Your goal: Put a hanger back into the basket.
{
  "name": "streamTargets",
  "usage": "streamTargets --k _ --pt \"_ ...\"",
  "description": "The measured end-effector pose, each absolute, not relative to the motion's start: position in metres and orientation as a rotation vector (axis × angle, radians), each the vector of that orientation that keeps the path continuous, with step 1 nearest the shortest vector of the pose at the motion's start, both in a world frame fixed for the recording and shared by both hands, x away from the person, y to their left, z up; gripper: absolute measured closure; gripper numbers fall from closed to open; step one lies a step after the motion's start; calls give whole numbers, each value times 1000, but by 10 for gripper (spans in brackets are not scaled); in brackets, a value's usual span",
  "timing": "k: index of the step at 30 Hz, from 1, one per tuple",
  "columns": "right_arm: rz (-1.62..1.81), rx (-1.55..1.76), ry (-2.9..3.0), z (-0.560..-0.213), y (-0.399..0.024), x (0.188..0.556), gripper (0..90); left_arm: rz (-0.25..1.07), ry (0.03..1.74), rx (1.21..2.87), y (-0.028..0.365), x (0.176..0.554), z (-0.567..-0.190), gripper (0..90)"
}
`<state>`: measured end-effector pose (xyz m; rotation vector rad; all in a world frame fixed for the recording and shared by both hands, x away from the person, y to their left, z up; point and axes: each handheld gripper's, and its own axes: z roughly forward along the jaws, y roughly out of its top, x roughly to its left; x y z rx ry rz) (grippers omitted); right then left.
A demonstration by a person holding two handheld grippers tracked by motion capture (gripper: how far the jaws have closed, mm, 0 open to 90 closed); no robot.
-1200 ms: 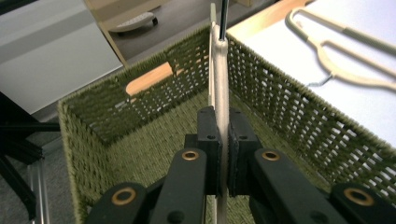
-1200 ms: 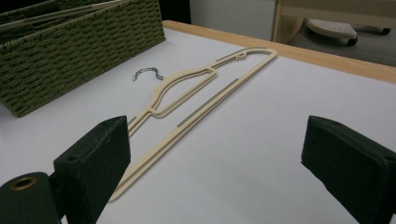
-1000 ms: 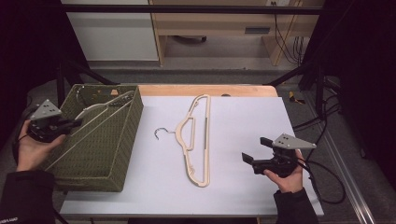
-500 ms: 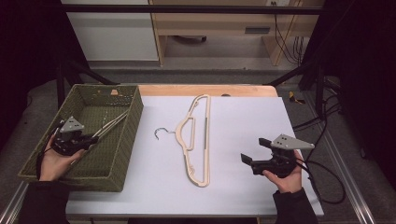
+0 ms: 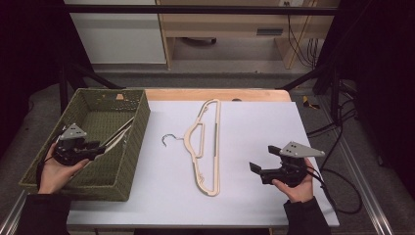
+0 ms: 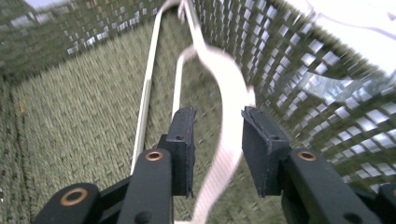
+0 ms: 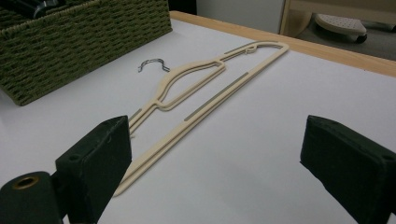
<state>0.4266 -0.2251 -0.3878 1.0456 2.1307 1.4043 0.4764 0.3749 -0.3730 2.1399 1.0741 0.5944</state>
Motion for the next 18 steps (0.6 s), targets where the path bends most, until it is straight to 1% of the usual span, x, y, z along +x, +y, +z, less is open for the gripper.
streamTargets --k 3,5,7,12,14,18 --pt "1405 1045 2140 -389 -223 427 95 617 1061 2074 375 468 -360 617" --pt "1400 1045 2144 -389 -220 428 95 636 1061 1989 372 460 -351 611" --pt "1397 1033 2151 -389 -218 428 95 654 1028 1934 368 451 -343 580" --pt "1396 1011 2164 -390 -206 428 95 692 958 1791 343 432 -330 442" --pt "1390 1003 2175 -390 -200 429 95 690 929 1764 331 427 -329 384" --pt "1382 981 2196 -389 -188 431 91 665 887 1749 305 417 -334 311"
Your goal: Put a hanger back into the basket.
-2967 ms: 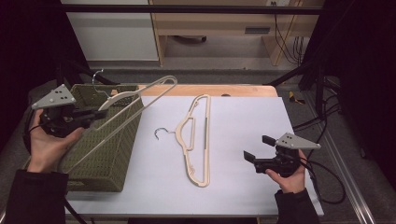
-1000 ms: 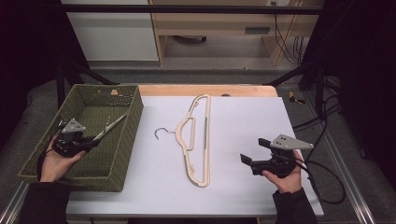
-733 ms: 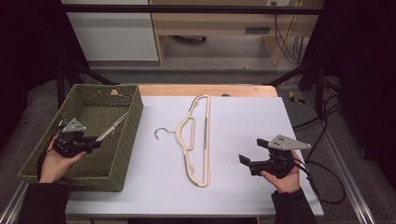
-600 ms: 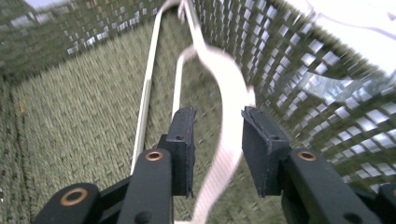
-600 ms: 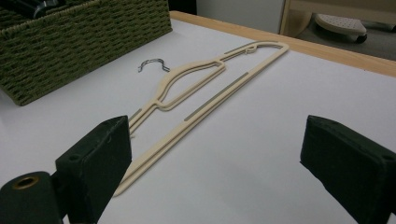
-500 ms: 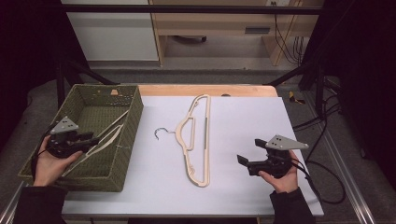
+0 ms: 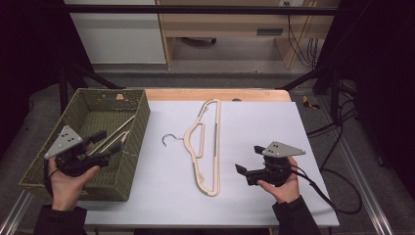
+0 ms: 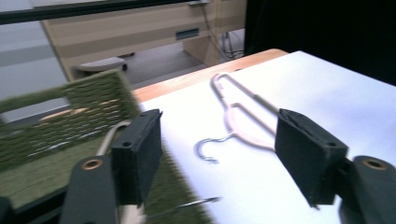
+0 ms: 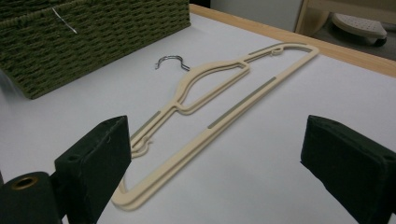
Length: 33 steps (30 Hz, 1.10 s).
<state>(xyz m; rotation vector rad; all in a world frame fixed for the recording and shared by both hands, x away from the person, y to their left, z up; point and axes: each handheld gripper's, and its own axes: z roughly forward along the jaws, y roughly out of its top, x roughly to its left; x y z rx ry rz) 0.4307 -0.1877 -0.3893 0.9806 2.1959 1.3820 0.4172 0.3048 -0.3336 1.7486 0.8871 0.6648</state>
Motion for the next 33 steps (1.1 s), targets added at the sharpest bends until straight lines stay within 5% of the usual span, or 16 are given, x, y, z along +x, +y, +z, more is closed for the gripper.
streamTargets --k 15,33 --pt "1380 939 2286 -401 -125 440 104 552 813 1828 247 398 -374 116" --pt "1212 1034 2443 -459 -64 464 137 445 750 1956 208 390 -436 108"
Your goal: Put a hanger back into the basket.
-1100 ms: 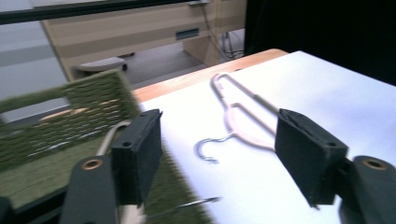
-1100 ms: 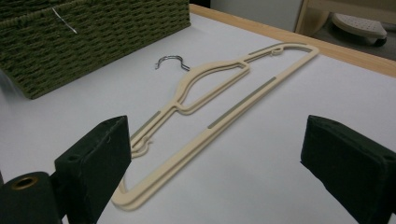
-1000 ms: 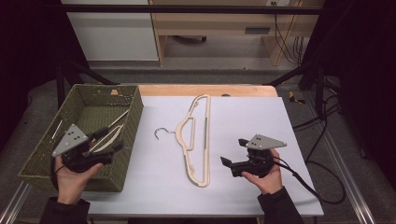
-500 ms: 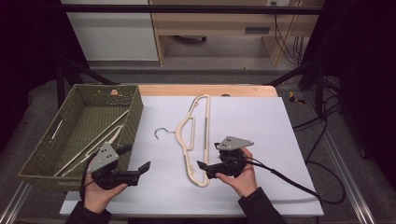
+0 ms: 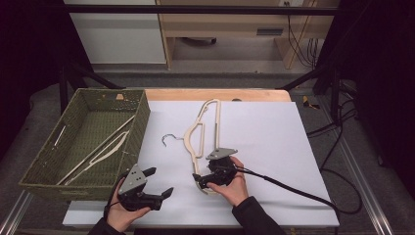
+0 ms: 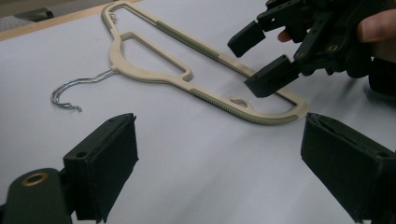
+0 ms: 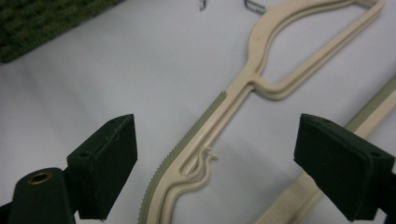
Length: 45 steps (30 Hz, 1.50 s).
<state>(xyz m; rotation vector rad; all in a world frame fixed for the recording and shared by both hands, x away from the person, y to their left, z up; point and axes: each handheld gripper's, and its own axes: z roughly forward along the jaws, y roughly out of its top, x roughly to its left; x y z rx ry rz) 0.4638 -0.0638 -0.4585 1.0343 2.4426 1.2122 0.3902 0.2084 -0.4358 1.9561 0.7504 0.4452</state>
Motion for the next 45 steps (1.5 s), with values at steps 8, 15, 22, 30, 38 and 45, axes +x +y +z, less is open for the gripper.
streamTargets --k 8,15,22,30,38,45 --pt "1093 1049 2488 -479 -46 470 182 422 793 1924 214 394 -440 112" --pt "1017 983 2486 -482 -41 467 258 410 813 1916 214 396 -442 117" --pt "1009 1025 2499 -477 -43 467 450 398 809 1908 215 396 -442 117" --pt "1021 1104 2560 -471 -46 466 606 401 813 1914 216 396 -443 117" --pt "1013 1203 2570 -466 -50 467 648 411 819 1926 216 397 -445 119" --pt "1001 1263 2586 -464 -61 471 685 410 824 1932 216 398 -446 120"
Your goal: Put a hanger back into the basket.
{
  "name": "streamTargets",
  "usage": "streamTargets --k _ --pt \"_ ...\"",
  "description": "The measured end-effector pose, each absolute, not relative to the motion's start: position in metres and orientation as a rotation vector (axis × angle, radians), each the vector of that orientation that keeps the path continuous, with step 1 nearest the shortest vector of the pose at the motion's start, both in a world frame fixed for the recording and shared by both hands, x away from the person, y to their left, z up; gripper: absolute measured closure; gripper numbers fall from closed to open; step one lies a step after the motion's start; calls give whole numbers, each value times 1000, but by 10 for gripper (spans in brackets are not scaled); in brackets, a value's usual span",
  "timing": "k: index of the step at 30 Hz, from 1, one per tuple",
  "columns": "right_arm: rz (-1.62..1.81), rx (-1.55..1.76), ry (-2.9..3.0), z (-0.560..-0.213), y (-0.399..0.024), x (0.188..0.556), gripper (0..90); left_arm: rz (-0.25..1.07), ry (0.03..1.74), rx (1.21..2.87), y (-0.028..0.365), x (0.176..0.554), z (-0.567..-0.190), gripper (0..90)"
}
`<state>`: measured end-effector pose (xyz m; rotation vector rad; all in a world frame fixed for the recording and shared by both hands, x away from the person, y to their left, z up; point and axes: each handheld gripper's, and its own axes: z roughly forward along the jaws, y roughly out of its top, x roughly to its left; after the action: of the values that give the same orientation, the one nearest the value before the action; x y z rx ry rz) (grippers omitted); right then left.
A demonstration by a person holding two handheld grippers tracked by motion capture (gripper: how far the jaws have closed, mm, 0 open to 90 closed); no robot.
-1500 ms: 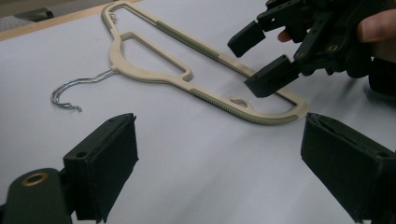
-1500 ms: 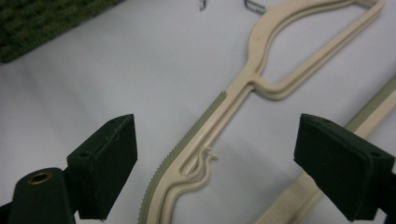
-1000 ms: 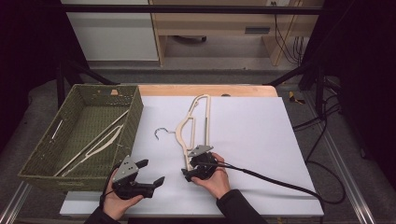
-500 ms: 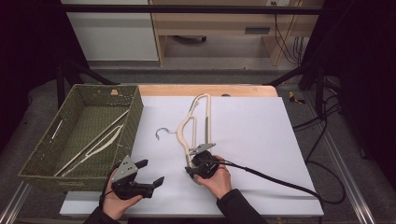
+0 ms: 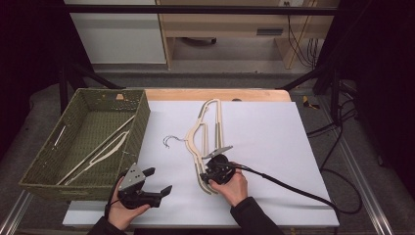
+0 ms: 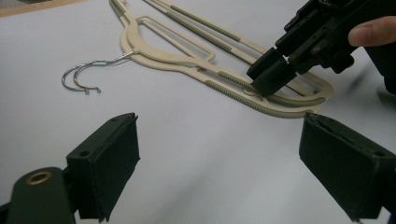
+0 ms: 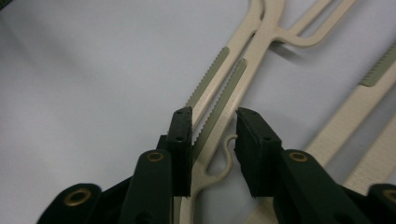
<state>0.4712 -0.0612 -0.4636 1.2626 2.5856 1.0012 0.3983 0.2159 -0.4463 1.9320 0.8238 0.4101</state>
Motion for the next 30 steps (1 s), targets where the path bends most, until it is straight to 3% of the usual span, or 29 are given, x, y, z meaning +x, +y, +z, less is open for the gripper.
streamTargets --k 5,11,15,21,30 --pt "977 1300 2581 -463 -68 473 678 411 823 1936 215 398 -447 120" --pt "1043 1223 2477 -465 -66 476 550 412 826 1936 215 399 -447 120" --pt "1024 1212 2464 -474 -62 480 548 411 830 1932 215 400 -447 120" --pt "948 1194 2410 -474 -53 476 719 410 831 1935 213 401 -448 121" --pt "943 1367 2362 -465 -58 483 792 414 835 1931 214 400 -448 121"
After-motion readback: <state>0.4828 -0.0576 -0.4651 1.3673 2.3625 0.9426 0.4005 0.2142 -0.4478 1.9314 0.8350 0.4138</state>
